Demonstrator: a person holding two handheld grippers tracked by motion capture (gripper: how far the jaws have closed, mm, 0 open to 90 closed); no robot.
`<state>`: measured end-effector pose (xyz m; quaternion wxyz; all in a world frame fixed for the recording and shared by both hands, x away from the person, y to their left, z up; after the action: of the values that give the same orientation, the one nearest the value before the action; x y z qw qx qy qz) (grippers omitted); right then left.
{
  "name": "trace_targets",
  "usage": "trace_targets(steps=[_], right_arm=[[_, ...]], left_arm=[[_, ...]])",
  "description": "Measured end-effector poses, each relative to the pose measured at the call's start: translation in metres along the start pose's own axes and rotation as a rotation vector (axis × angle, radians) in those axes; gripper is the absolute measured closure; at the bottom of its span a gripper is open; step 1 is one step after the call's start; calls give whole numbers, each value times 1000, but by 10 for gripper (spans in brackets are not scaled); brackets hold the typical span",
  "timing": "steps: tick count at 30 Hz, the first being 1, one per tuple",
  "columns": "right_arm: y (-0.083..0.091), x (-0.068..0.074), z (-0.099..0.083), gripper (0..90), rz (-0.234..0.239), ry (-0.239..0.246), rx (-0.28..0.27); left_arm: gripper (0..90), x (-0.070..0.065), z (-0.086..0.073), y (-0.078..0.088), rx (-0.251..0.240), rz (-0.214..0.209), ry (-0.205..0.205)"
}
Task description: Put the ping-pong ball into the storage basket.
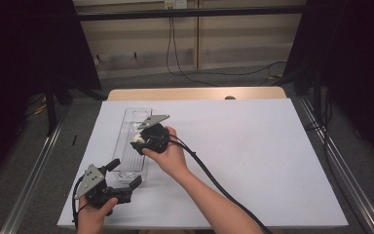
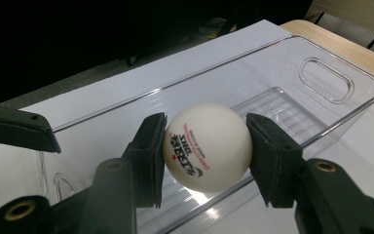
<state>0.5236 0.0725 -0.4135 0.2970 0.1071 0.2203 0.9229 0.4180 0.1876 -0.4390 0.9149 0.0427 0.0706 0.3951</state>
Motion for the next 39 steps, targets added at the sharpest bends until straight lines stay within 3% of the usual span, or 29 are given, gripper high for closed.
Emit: trace_targets(steps=[18,27,39], right_arm=[[-3,-3,1,514,-9,-1,0],[-6,-2,0,514,-3,-1,2],[-11,2,-2,513,5,4,13]], left_arm=[[16,1,1,0,1,2,-18],[16,-1,1,-1,-8,1,11],[16,-1,1,-1,-5,0,-7]])
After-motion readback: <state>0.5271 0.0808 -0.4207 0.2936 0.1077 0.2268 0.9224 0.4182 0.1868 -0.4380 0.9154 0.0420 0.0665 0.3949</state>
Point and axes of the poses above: each handheld gripper's, and its own axes: y roughly backward along the jaws, z roughly out of its top, x roughly to its left, the point moved 6 cm from there along -y, roughly forward along the jaws, and after that the axes turned 4 degrees about -x, right-handed, at the moved point
